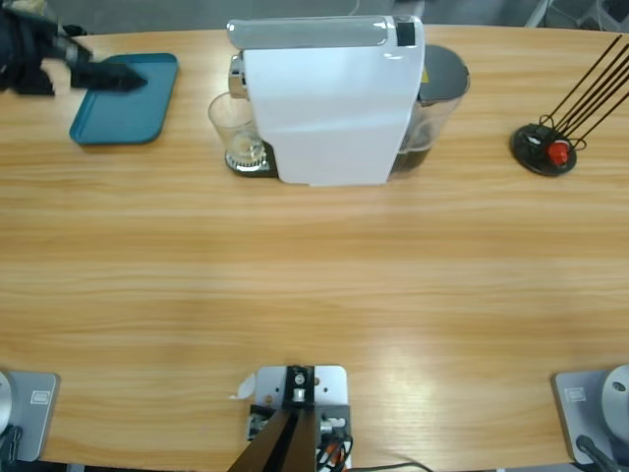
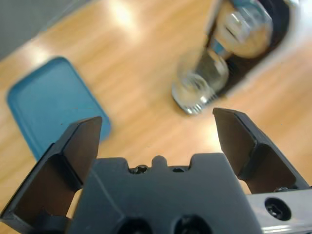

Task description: Pour coffee

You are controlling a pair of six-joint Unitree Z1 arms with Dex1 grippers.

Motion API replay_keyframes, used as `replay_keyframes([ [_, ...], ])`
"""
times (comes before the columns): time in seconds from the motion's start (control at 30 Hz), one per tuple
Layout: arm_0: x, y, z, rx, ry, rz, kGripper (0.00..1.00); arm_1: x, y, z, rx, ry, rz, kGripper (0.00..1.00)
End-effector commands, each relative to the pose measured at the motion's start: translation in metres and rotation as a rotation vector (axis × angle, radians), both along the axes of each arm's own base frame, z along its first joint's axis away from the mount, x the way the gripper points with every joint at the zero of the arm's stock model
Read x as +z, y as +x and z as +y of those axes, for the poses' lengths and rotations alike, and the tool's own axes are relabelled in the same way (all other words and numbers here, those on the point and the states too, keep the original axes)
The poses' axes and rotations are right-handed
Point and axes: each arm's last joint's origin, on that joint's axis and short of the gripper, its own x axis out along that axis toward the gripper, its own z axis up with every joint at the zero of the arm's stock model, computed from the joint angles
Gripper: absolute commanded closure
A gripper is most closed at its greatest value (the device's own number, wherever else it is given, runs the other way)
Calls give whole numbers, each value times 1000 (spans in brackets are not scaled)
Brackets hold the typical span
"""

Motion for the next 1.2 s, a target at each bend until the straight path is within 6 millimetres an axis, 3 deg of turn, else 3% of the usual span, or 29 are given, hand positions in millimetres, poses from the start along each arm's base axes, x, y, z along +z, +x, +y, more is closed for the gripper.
replay_keyframes([
  [0.03,0,-40,4,-81,-5,47,4,4,24,17,-10,-52,44,1000],
  [0.23,-3,-47,1,-123,16,72,4,5,43,29,-13,-75,78,1000],
  [0.4,-7,-48,-1,-136,20,86,4,-14,59,37,-31,-134,143,1000],
  [1.2,-14,-43,-4,-141,30,109,4,-39,80,45,13,-276,109,1000],
])
